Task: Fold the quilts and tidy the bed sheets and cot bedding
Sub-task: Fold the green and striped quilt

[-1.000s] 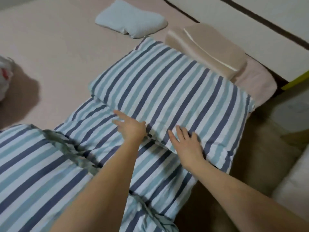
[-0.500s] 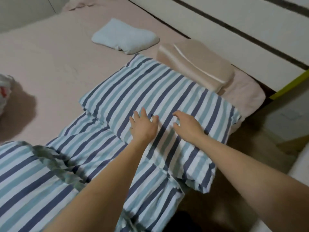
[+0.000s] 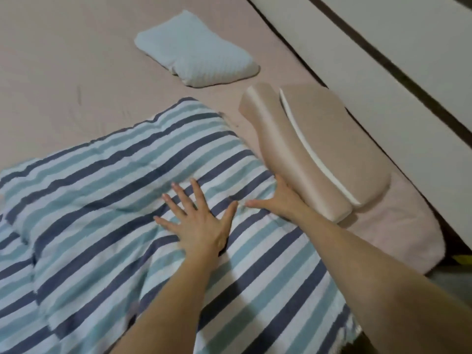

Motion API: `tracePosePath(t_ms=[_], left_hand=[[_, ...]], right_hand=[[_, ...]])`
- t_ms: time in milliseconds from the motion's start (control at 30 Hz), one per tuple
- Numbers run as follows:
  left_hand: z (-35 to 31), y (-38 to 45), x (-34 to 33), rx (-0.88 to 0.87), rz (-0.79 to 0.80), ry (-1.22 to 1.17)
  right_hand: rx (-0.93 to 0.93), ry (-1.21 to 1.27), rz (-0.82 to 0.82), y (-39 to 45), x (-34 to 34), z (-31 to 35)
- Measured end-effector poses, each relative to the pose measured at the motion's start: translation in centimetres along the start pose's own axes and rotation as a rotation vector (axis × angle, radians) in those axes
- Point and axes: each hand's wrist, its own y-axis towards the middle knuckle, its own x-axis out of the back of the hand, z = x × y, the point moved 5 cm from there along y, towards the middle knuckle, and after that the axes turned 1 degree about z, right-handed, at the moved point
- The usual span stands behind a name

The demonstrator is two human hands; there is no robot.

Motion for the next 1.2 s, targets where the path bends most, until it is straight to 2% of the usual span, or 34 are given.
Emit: tracePosePath(t_ms=[167, 333, 467, 567, 700, 867, 1000, 1200], left_hand=[[-0.2, 3.6, -3.1, 0.005, 0.038, 0.061], [0.3, 4.5, -4.2, 0.01, 0.077, 0.063], [0.9, 4.5, -3.5, 0.019, 0.173, 0.016], [1.4, 4.4, -2.0, 0.067, 0.291, -0.105], [3.4, 3.5, 2.9, 0.15, 0.385, -0.323], [7.6, -2.2, 11.4, 0.238, 0.326, -0.44], [7.7, -5.9, 18.1, 0.228, 0.249, -0.718], [15.3, -13.5, 26.7, 0.154, 0.219, -0.924]], right_hand=[[-0.07, 0.05, 0.084, 5.0, -2.1, -2.6], [-0.153, 0.12, 0.149, 6.3, -2.2, -3.2], [-0.155, 0.245, 0.212, 5.4, -1.8, -2.0], [-0.138, 0.374, 0.222, 3.1, -1.8, -0.3], [-0.103, 0.409, 0.125, -1.7, -0.9, 2.9], [0.009, 0.353, 0.13, -11.1, -1.3, 10.7], [0.086, 0.315, 0.129, -16.8, -2.4, 16.8], [0.222, 0.225, 0.188, -27.9, -6.8, 26.1]])
